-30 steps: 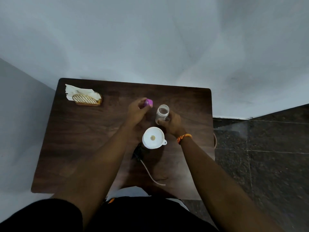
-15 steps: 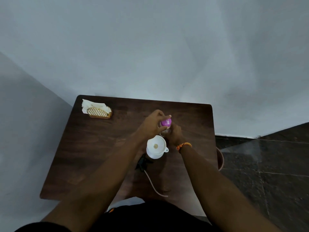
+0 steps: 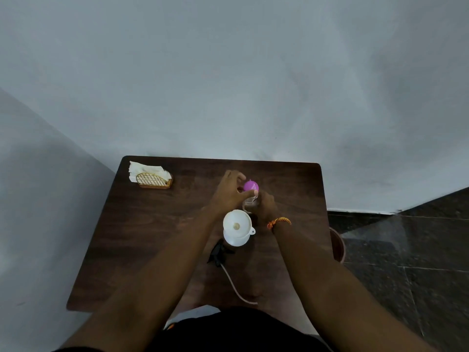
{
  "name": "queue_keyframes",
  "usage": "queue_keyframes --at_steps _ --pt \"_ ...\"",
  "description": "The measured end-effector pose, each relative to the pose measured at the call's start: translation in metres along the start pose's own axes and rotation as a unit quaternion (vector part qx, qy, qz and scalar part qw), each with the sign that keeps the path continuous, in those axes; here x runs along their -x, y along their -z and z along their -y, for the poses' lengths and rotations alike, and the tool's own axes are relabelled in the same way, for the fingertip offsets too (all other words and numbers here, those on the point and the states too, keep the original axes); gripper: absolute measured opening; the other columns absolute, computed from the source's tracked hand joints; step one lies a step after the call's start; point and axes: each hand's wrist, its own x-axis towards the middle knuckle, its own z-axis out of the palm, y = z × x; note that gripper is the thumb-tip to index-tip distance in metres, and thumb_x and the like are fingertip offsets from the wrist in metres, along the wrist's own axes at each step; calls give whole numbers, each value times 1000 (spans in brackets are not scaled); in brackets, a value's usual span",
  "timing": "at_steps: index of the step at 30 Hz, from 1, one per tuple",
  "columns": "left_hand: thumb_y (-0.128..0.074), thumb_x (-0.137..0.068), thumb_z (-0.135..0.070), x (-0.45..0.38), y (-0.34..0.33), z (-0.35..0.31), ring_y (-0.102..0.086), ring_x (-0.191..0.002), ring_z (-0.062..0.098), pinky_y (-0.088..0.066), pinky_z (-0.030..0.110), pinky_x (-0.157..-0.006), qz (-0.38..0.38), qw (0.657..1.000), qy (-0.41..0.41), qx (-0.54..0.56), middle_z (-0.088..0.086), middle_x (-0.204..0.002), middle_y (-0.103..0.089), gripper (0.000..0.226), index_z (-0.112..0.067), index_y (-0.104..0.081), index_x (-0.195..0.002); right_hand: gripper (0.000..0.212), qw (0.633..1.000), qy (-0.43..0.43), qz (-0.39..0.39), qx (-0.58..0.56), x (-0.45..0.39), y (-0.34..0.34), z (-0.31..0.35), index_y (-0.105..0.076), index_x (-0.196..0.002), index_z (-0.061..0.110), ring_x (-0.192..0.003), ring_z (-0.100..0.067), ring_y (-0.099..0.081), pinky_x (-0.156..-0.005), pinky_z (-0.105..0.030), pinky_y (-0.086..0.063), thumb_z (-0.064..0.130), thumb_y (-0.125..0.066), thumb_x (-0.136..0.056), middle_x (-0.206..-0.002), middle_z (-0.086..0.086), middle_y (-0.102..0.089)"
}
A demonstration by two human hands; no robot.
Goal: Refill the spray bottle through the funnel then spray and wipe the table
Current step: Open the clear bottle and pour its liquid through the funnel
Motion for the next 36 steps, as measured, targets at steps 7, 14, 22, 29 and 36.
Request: queue_keyframes --at_steps 7,14,22,29,36 --pt "-60 -90 -37 -7 3 -8 -60 -105 17 -52 26 -88 86 993 -21 -76 0 -119 -55 49 -12 -68 -132 40 1000 12 5 3 0 3 1 -72 -116 9 -90 -14 -68 -79 -20 -51 15 -88 -80 -104 -6 -77" --pt "-81 -89 -42 -3 -5 -8 -56 -113 21 -53 30 -91 79 992 -8 -94 3 -130 -46 64 -14 -58 -142 36 999 24 25 17 -1 8 2 -70 -118 3 -96 -21 -67 -83 -28 -52 11 -83 -85 -107 -10 -74" --pt "-76 -92 -18 -16 9 -18 -59 -103 20 -47 19 -81 191 963 -84 -169 0 -129 -40 30 -18 -71 -121 49 999 28 26 20 -2 8 3 -67 -130 12 -98 -11 -62 -85 -21 -44 14 -84 -84 -108 0 -70" --pt "-73 -86 -14 -10 13 -11 -48 -143 26 -50 38 -109 184 975 -86 -87 3 -170 -26 35 -30 -79 -116 49 999 34 12 32 -8 5 0 -69 -126 9 -102 -18 -69 -83 -22 -46 18 -86 -82 -115 -9 -76" --pt "-89 -71 -40 -11 2 -11 -68 -103 11 -59 31 -88 47 998 -20 -34 -7 -132 -63 68 -29 -58 -131 26 1000 12 22 14 -6 5 -1 -73 -104 9 -69 3 -60 -67 -18 -45 12 -85 -81 -87 2 -70"
